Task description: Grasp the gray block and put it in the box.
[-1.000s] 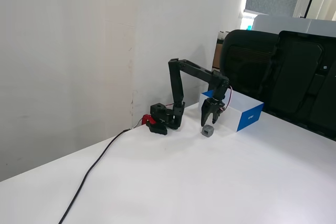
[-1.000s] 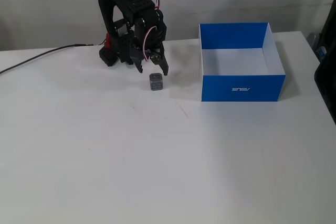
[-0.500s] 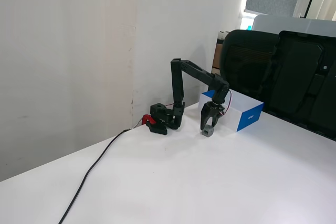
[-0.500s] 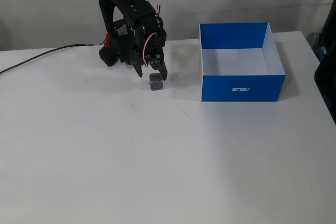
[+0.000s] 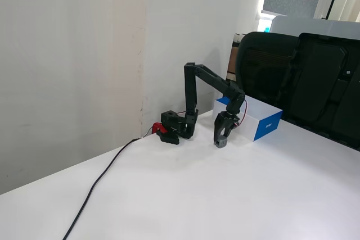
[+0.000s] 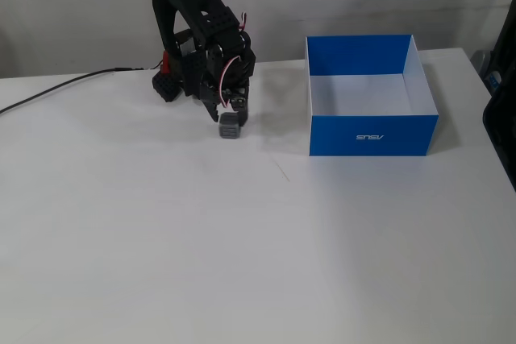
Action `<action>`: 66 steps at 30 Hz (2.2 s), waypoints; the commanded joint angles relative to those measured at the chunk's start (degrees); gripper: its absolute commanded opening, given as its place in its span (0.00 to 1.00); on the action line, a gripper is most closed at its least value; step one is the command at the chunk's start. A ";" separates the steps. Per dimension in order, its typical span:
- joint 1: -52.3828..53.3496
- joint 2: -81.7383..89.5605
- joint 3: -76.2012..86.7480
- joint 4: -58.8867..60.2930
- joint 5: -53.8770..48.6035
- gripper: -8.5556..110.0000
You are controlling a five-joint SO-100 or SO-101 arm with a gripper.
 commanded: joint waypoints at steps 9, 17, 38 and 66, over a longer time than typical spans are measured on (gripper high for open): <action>-1.49 0.79 -2.20 0.26 0.53 0.07; -4.31 5.80 -4.13 3.60 0.70 0.07; -1.93 2.37 -35.24 16.17 14.85 0.07; 39.81 -10.20 -63.02 21.80 27.25 0.07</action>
